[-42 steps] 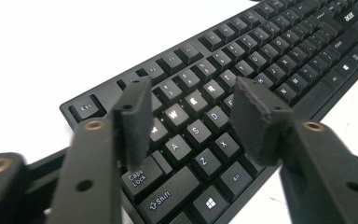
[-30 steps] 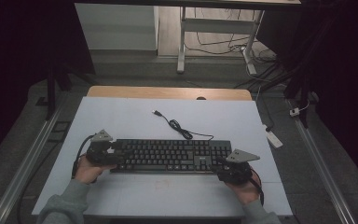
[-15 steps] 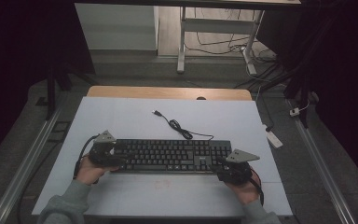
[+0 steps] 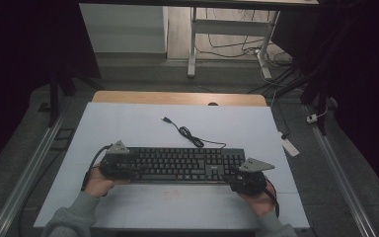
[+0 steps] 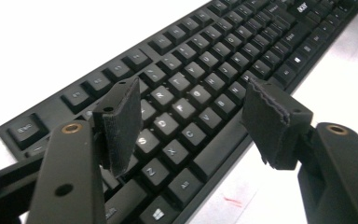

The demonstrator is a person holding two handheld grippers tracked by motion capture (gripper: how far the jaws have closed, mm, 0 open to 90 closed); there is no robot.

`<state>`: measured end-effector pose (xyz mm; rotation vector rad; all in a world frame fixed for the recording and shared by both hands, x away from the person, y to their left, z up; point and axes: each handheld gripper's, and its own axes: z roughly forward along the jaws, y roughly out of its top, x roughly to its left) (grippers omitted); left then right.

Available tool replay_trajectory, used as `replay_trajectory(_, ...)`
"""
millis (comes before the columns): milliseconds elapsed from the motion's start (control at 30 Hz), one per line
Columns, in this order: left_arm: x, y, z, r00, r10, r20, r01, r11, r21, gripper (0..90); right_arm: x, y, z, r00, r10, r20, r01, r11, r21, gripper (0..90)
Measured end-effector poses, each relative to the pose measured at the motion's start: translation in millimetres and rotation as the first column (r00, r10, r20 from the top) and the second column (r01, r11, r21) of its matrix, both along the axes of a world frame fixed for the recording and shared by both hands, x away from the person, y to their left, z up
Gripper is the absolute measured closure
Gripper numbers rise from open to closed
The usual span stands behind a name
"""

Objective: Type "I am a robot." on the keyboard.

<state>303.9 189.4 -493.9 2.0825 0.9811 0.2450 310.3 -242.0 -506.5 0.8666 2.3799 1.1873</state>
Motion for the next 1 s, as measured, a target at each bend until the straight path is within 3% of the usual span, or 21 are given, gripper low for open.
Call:
replay_trajectory(300,-5.7,-17.5,2.1,0.9979,-0.065,0.005,0.065,0.9977,0.022,37.5,0.0,0.3,-0.2,1.0,0.0,0.002,0.0,1.0,-0.007,52.4)
replay_trajectory(700,-8.6,-32.9,-2.8,0.9942,-0.108,-0.009,0.108,0.9933,0.043,39.4,0.1,-0.3,0.2,1.0,-0.003,0.004,0.003,1.0,-0.009,52.3)
replay_trajectory(867,-9.8,-37.6,-5.1,0.992,-0.126,-0.002,0.126,0.9906,0.053,46.2,0.1,-0.2,-0.1,1.0,-0.003,0.004,0.003,0.9999,-0.01,52.3)
replay_trajectory(1000,-10.6,-41.8,-8.2,0.9904,-0.138,0.001,0.138,0.9881,0.069,57.4,0.2,-0.1,-0.2,1.0,-0.002,0.004,0.002,0.9999,-0.011,52.2)
